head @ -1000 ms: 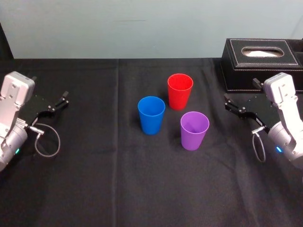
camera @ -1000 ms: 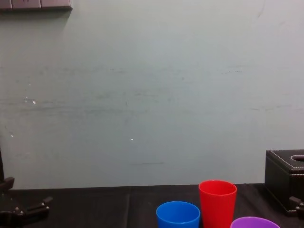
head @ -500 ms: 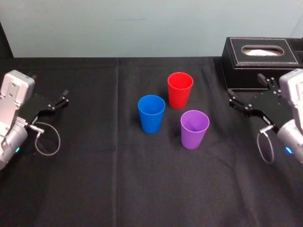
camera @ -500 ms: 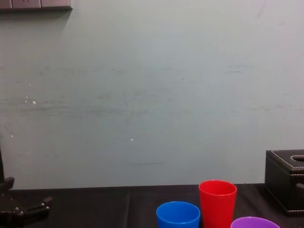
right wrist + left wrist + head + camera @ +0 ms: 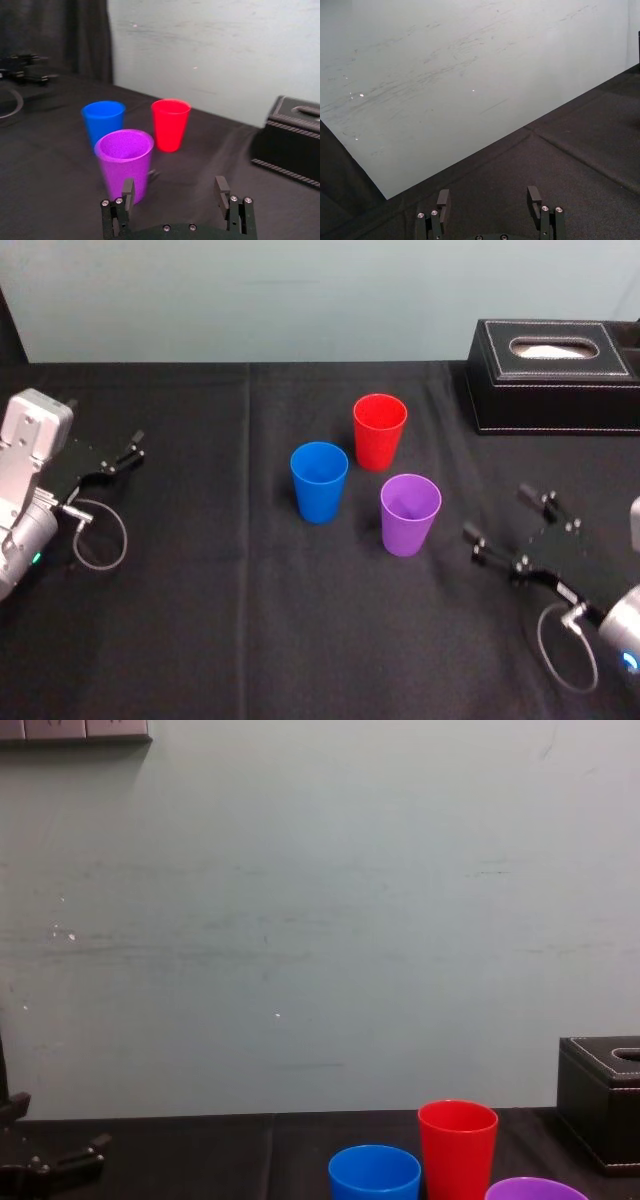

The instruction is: Stack the three plastic cups sequentially using one hand.

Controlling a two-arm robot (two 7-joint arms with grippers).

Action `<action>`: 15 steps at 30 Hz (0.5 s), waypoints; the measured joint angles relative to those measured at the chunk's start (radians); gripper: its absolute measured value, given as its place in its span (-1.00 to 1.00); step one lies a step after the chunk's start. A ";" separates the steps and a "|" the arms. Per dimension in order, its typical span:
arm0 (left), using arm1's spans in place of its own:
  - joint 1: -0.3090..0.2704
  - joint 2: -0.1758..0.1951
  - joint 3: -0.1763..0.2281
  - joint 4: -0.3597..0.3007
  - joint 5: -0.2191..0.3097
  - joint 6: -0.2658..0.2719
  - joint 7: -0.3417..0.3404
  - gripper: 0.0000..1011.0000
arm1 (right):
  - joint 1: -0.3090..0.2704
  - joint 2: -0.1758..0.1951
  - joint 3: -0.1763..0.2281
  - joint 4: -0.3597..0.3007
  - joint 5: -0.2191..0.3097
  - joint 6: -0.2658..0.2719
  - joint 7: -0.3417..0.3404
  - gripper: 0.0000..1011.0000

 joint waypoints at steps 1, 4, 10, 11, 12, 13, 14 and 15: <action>0.000 0.000 0.000 0.000 0.000 0.000 0.000 0.99 | -0.007 -0.001 -0.002 0.002 0.002 -0.007 0.009 0.98; 0.000 0.000 0.000 0.000 0.000 0.000 0.000 0.99 | -0.019 -0.011 -0.012 0.012 0.003 -0.028 0.038 0.98; 0.000 0.000 0.000 0.000 0.000 0.000 0.000 0.99 | -0.009 -0.040 -0.031 0.030 -0.017 -0.045 0.073 0.98; 0.000 0.000 0.000 0.000 0.000 0.000 0.000 0.99 | -0.006 -0.045 -0.033 0.032 -0.021 -0.045 0.075 0.99; 0.000 0.000 0.000 0.000 0.000 0.000 0.000 0.99 | 0.001 -0.055 -0.038 0.037 -0.029 -0.045 0.078 0.98; 0.000 0.000 0.000 0.000 0.000 0.000 0.000 0.99 | 0.006 -0.060 -0.040 0.039 -0.034 -0.045 0.080 0.98; 0.000 0.000 0.000 0.000 0.000 0.000 0.000 0.99 | 0.010 -0.065 -0.041 0.042 -0.038 -0.045 0.081 0.99; 0.000 0.000 0.000 0.000 0.000 0.000 0.000 0.99 | 0.020 -0.075 -0.045 0.048 -0.048 -0.045 0.082 0.98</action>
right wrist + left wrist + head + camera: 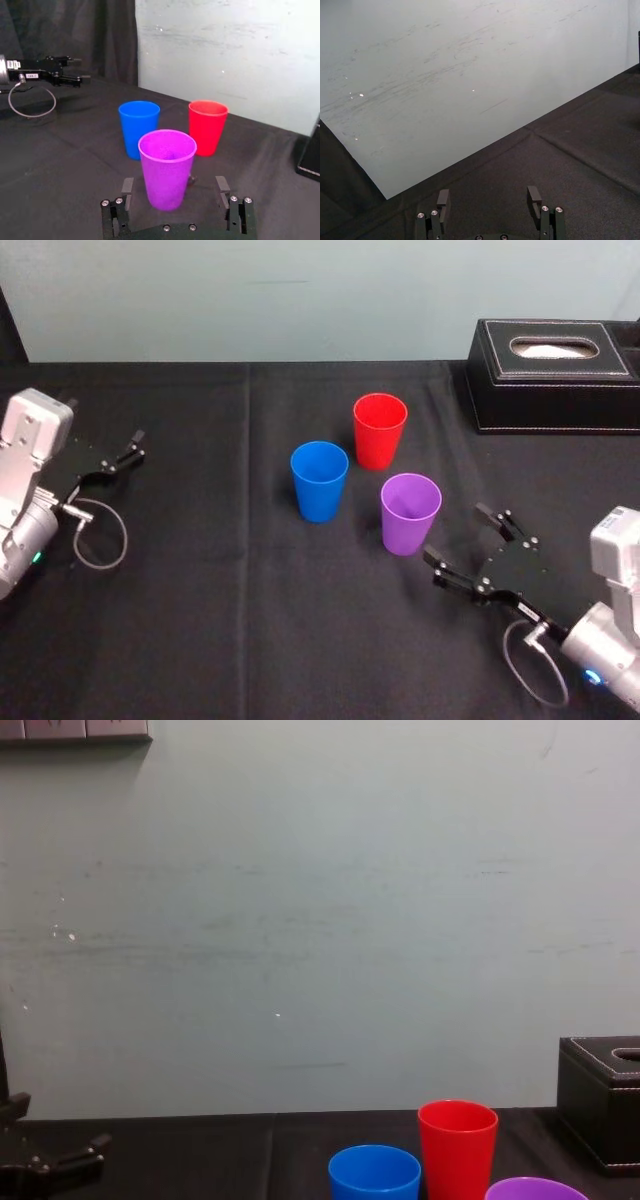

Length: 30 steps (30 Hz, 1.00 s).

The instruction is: Stack the three plastic cups sequentially using one hand.

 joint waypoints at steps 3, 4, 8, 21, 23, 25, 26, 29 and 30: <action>0.000 0.000 0.000 0.000 0.000 0.000 0.000 0.99 | 0.024 -0.023 -0.008 0.014 -0.019 0.003 0.002 0.98; 0.000 0.000 0.000 0.000 0.000 0.000 0.000 0.99 | 0.031 -0.029 -0.010 0.018 -0.024 0.006 0.002 0.98; 0.000 0.000 0.000 0.000 0.000 0.000 0.000 0.99 | 0.063 -0.057 -0.019 0.037 -0.044 0.022 0.003 0.98; 0.000 0.000 0.000 0.000 0.000 0.000 0.000 0.99 | 0.153 -0.136 -0.039 0.092 -0.089 0.091 0.022 0.99; 0.000 0.000 0.000 0.000 0.000 0.000 0.000 0.99 | 0.162 -0.148 -0.039 0.100 -0.089 0.101 0.026 0.98; 0.000 0.000 0.000 0.000 0.000 0.000 0.000 0.99 | 0.166 -0.154 -0.039 0.103 -0.089 0.108 0.030 0.98; 0.000 0.000 0.000 0.000 0.000 0.000 0.000 0.99 | 0.169 -0.161 -0.038 0.105 -0.090 0.116 0.032 0.99; 0.000 0.000 0.000 0.000 0.000 0.000 0.000 0.99 | 0.173 -0.173 -0.037 0.108 -0.095 0.130 0.033 0.98; 0.000 0.000 0.000 0.000 0.000 0.000 0.000 0.99 | 0.173 -0.175 -0.037 0.109 -0.097 0.133 0.033 0.98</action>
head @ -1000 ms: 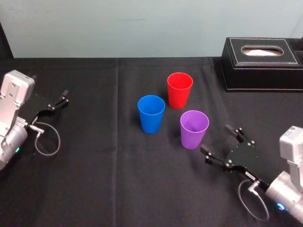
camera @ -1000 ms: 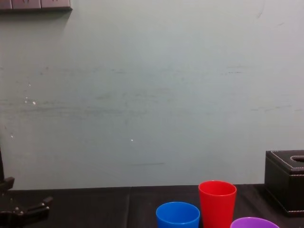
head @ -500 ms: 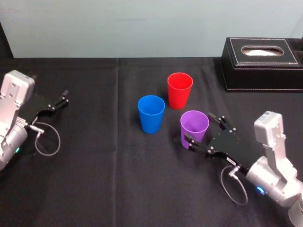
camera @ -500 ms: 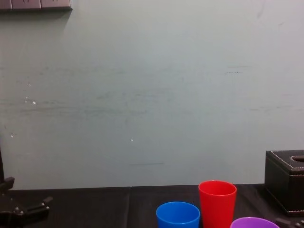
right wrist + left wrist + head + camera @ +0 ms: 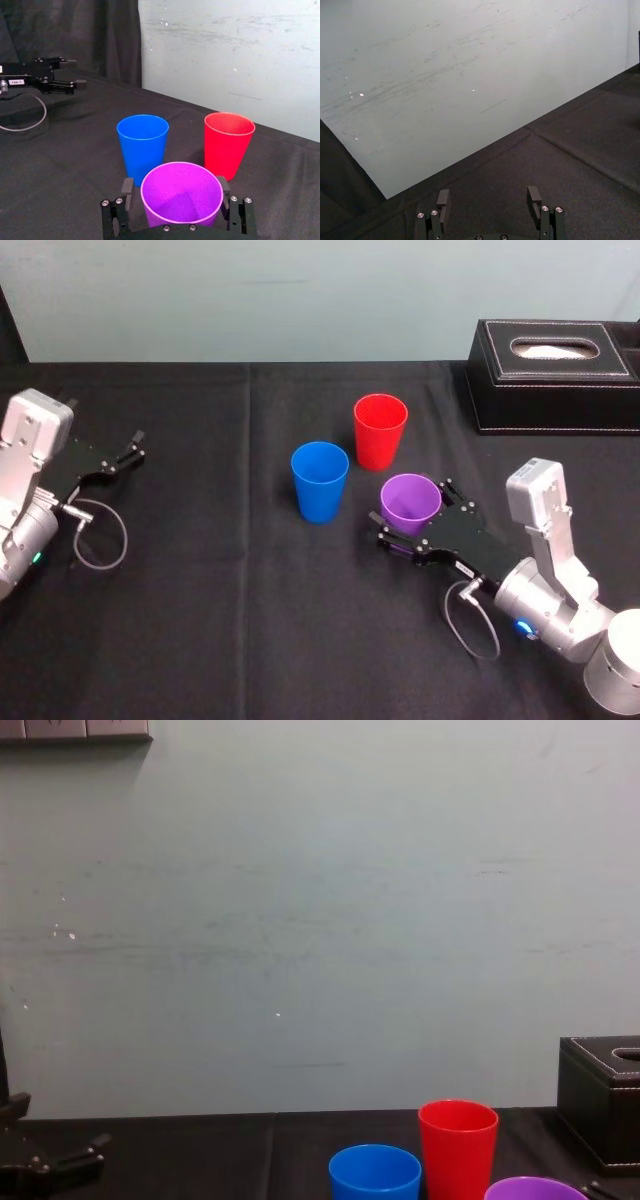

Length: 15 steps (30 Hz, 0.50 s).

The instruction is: Stack the three plastic cups sequentially using one hand.

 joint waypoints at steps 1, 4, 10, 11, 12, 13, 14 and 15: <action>0.000 0.000 0.000 0.000 0.000 0.000 0.000 0.99 | 0.001 -0.003 0.001 0.001 -0.001 0.002 0.000 0.98; 0.000 0.000 0.000 0.000 0.000 0.000 0.000 0.99 | 0.000 -0.011 0.005 0.004 -0.007 0.005 0.001 0.98; 0.000 0.000 0.000 0.000 0.000 0.000 0.000 0.99 | -0.007 -0.022 0.016 0.004 -0.019 0.002 0.000 0.98; 0.000 0.000 0.000 0.000 0.000 0.000 0.000 0.99 | -0.007 -0.022 0.016 0.004 -0.018 0.002 0.000 0.98; 0.000 0.000 0.000 0.000 0.000 0.000 0.000 0.99 | -0.007 -0.022 0.016 0.004 -0.018 0.002 0.000 0.98; 0.000 0.000 0.000 0.000 0.000 0.000 0.000 0.99 | -0.007 -0.022 0.015 0.004 -0.018 0.002 0.000 0.98; 0.000 0.000 0.000 0.000 0.000 0.000 0.000 0.99 | -0.006 -0.021 0.015 0.003 -0.018 0.002 0.000 0.98; 0.000 0.000 0.000 0.000 0.000 0.000 0.000 0.99 | -0.006 -0.021 0.015 0.003 -0.018 0.002 0.000 0.99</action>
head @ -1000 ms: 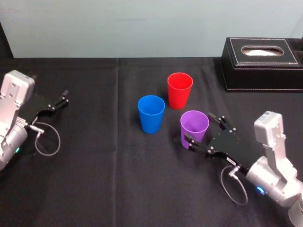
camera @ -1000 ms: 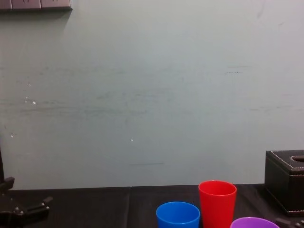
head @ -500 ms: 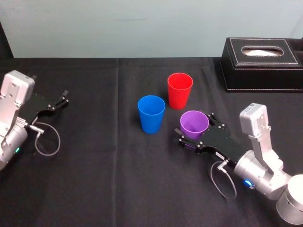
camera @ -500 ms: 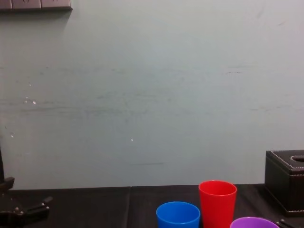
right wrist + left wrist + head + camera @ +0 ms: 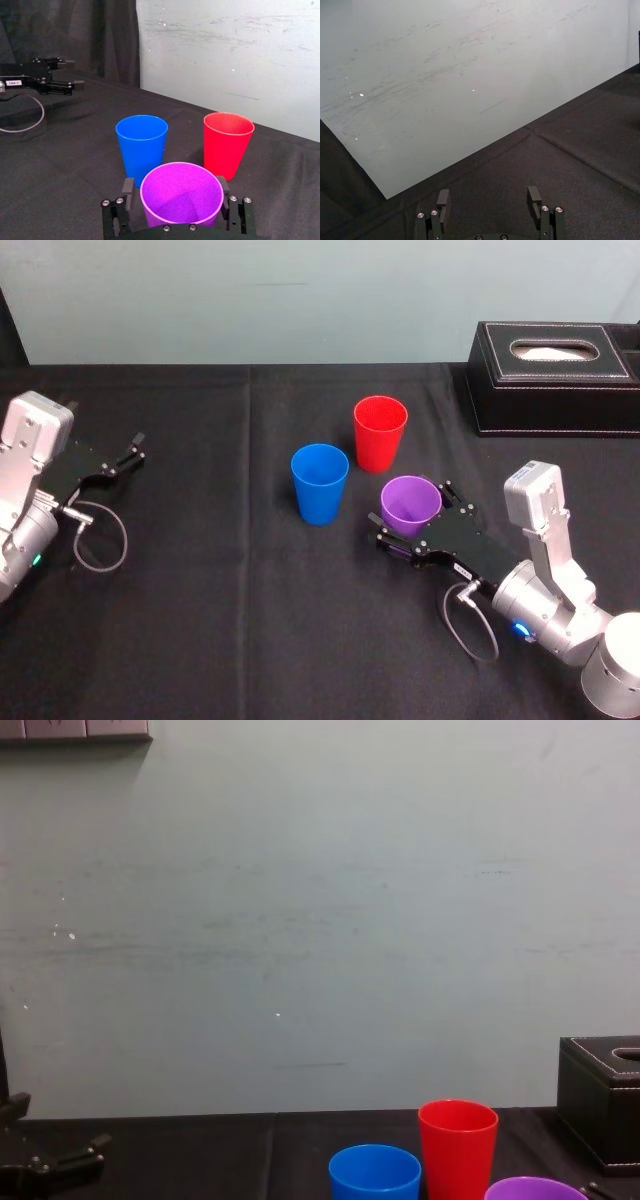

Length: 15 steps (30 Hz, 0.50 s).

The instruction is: Stack the three plastic cups sequentially using one hand.

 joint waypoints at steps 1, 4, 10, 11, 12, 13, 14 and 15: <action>0.000 0.000 0.000 0.000 0.000 0.000 0.000 0.99 | 0.000 0.000 0.000 0.000 0.000 0.000 0.000 0.96; 0.000 0.000 0.000 0.000 0.000 0.000 0.000 0.99 | 0.000 0.001 0.000 0.000 0.001 0.000 0.000 0.84; 0.000 0.000 0.000 0.000 0.000 0.000 0.000 0.99 | 0.000 0.002 -0.001 -0.001 0.002 0.000 0.000 0.59; 0.000 0.000 0.000 0.000 0.000 0.000 0.000 0.99 | 0.000 0.002 -0.001 -0.001 0.002 0.000 0.000 0.58; 0.000 0.000 0.000 0.000 0.000 0.000 0.000 0.99 | 0.000 0.002 -0.001 -0.001 0.003 0.000 0.000 0.55; 0.000 0.000 0.000 0.000 0.000 0.000 0.000 0.99 | 0.000 0.002 -0.001 -0.001 0.003 0.000 0.000 0.55; 0.000 0.000 0.000 0.000 0.000 0.000 0.000 0.99 | 0.000 0.002 -0.001 -0.001 0.003 0.000 0.000 0.54; 0.000 0.000 0.000 0.000 0.000 0.000 0.000 0.99 | 0.000 0.002 -0.002 -0.001 0.003 0.000 0.000 0.54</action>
